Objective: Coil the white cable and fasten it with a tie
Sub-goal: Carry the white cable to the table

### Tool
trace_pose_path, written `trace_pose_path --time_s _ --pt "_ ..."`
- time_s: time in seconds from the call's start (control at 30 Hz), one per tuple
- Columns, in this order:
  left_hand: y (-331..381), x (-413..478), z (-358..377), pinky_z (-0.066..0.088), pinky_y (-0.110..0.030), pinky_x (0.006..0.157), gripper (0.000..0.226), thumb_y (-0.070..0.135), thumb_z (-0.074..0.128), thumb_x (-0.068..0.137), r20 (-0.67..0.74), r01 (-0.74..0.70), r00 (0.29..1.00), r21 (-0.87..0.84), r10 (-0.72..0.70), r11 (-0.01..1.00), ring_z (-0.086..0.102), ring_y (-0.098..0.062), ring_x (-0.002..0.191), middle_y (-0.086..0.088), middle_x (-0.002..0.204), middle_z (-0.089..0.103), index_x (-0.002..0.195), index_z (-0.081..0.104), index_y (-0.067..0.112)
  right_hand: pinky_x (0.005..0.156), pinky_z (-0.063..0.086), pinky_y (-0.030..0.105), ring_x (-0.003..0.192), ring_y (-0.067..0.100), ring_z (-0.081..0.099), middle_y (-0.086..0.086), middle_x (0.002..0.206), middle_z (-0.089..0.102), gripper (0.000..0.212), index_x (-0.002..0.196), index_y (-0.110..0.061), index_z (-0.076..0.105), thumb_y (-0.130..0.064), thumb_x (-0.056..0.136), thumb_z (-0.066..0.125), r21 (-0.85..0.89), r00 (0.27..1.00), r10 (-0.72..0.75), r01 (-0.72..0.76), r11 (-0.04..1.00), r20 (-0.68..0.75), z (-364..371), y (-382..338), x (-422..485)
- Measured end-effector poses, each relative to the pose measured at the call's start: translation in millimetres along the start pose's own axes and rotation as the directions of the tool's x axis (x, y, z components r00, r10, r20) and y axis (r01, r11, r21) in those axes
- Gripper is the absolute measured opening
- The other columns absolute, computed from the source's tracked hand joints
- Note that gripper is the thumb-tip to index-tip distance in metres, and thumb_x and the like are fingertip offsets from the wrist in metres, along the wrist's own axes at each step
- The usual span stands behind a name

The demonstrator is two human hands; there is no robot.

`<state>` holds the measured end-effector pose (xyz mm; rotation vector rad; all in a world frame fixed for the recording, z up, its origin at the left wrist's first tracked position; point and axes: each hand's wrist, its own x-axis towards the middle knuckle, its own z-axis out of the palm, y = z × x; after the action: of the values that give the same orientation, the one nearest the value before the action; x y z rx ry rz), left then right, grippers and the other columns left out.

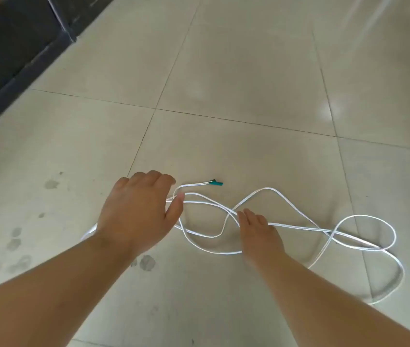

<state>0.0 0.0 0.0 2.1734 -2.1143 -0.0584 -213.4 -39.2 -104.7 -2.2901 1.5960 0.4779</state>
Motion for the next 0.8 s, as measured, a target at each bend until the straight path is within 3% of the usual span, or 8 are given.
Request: trace_pose_path --time_s 0.13,0.27,0.4,0.5,0.57,0.8 --pt "-2.4 -1.2 5.0 0.049 -0.035 0.067 0.047 0.044 0.031 0.085 -0.021 0.007 1.0 0.012 -0.007 1.0 0.065 -0.026 0.073 0.0 0.083 0.069 0.095 0.067 0.016 0.117 0.016 0.037 0.146 0.02 0.0 -0.002 0.157 -0.015 0.079 0.148 -0.015 -0.011 -0.007 0.09 0.043 -0.078 0.998 0.004 0.001 0.997 0.066 4.6 -1.1 10.8" --pt "-7.9 -2.5 4.3 0.049 -0.034 0.068 0.047 0.045 0.03 0.085 -0.05 0.012 0.999 0.005 -0.012 1.0 0.066 -0.024 0.074 0.001 0.085 0.069 0.096 0.067 0.017 0.118 0.008 0.039 0.146 0.016 -0.009 -0.003 0.156 -0.019 0.08 0.147 -0.014 -0.015 -0.008 0.091 0.042 -0.158 0.993 -0.027 0.046 0.986 0.118 3.9 -5.0 28.6" --pt "-10.4 -1.9 3.2 0.049 -0.035 0.069 0.048 0.045 0.03 0.085 -0.043 0.025 0.999 0.007 -0.025 1.0 0.066 -0.025 0.075 0.001 0.086 0.07 0.098 0.067 0.017 0.119 0.006 0.039 0.146 0.016 -0.005 -0.001 0.158 -0.002 0.083 0.148 -0.011 -0.004 -0.009 0.087 0.051 -0.167 0.988 -0.051 0.076 0.983 0.148 4.4 -1.4 44.1" --pt "-12.6 -1.5 1.2 0.048 -0.035 0.07 0.05 0.046 0.028 0.086 -0.035 0.036 0.999 0.001 -0.036 0.999 0.066 -0.025 0.077 0.001 0.088 0.07 0.1 0.066 0.016 0.112 0.022 0.032 0.138 0.024 0.026 0.008 0.143 0.033 0.058 0.135 -0.007 0.031 -0.007 0.083 0.056 -0.127 0.996 -0.062 0.07 0.99 0.059 4.1 -2.5 48.2" --pt "-13.3 -0.9 0.8 0.048 -0.035 0.071 0.05 0.046 0.028 0.086 -0.036 0.046 0.998 0.009 -0.046 0.999 0.066 -0.024 0.077 0.001 0.088 0.07 0.1 0.066 0.017 0.102 0.032 0.032 0.124 0.026 0.04 0.007 0.128 0.045 0.043 0.122 -0.009 0.042 -0.008 0.083 0.057 -0.145 0.998 -0.041 0.049 0.988 0.057 2.6 -4.4 47.4" --pt "-14.7 2.0 -3.2 0.049 -0.034 0.067 0.048 0.044 0.029 0.086 -0.013 0.048 0.999 0.05 -0.048 0.998 0.066 -0.022 0.074 0.001 0.085 0.07 0.097 0.067 0.017 0.098 0.038 0.034 0.118 0.027 0.049 0.008 0.125 0.052 0.028 0.121 -0.011 0.05 -0.015 0.094 0.043 -0.207 0.977 -0.049 0.093 0.974 0.206 12.7 1.0 42.6"
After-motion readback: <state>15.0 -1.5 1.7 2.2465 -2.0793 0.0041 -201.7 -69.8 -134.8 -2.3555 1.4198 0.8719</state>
